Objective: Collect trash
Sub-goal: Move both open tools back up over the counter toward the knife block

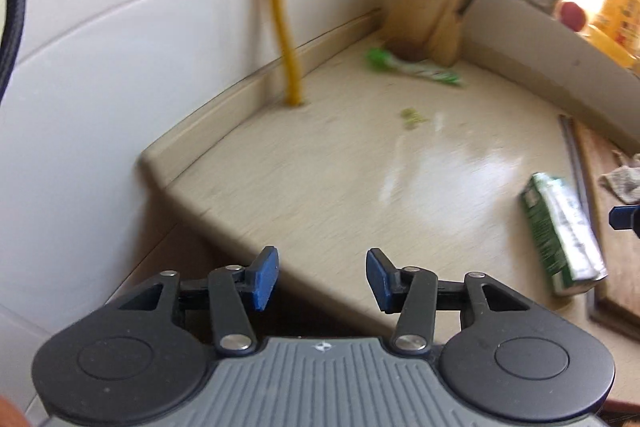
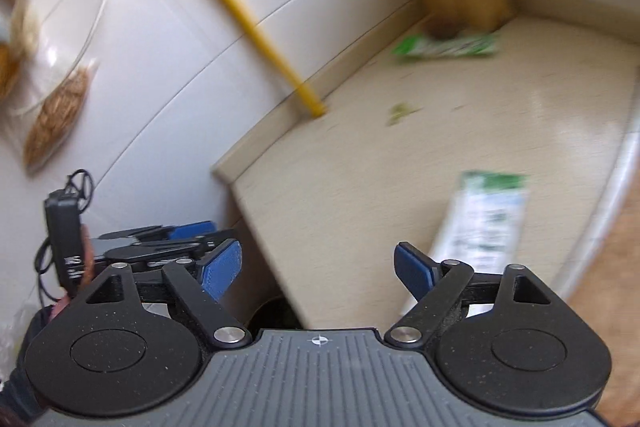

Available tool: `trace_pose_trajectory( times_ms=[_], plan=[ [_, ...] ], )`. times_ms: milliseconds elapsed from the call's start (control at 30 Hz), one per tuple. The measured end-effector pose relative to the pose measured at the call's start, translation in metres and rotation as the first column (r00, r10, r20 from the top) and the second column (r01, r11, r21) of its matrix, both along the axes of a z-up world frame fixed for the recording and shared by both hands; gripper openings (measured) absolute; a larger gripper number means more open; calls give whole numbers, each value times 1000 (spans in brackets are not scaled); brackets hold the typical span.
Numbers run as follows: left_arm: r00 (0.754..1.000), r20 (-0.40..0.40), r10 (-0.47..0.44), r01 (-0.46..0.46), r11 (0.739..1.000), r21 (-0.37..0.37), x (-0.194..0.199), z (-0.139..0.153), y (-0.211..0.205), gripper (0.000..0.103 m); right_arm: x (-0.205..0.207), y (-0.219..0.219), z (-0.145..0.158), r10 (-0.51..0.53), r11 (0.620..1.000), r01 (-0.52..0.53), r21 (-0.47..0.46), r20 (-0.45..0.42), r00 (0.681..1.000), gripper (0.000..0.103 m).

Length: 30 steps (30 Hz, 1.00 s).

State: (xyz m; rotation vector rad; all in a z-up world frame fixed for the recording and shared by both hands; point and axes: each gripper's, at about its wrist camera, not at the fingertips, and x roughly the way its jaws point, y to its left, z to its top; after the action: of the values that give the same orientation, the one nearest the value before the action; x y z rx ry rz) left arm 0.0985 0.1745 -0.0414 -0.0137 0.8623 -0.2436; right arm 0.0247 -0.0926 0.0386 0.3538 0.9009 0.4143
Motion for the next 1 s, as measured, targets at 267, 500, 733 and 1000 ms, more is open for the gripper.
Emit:
trace_pose_trajectory(
  times_ms=[267, 500, 733, 1000],
  plan=[
    [997, 48, -65, 64, 998, 18, 23, 16, -65, 49, -3, -58, -15, -95, 994, 94, -50, -14, 995, 89],
    [992, 50, -114, 113, 993, 22, 42, 14, -97, 49, 18, -37, -35, -86, 990, 81, -115, -39, 996, 90],
    [973, 53, -223, 222, 975, 21, 87, 11, -115, 50, 41, -13, -54, -111, 975, 93, -203, -79, 991, 90],
    [936, 65, -345, 344, 939, 25, 144, 12, -120, 50, 54, 5, -60, -145, 945, 113, -308, -82, 986, 83]
  ],
)
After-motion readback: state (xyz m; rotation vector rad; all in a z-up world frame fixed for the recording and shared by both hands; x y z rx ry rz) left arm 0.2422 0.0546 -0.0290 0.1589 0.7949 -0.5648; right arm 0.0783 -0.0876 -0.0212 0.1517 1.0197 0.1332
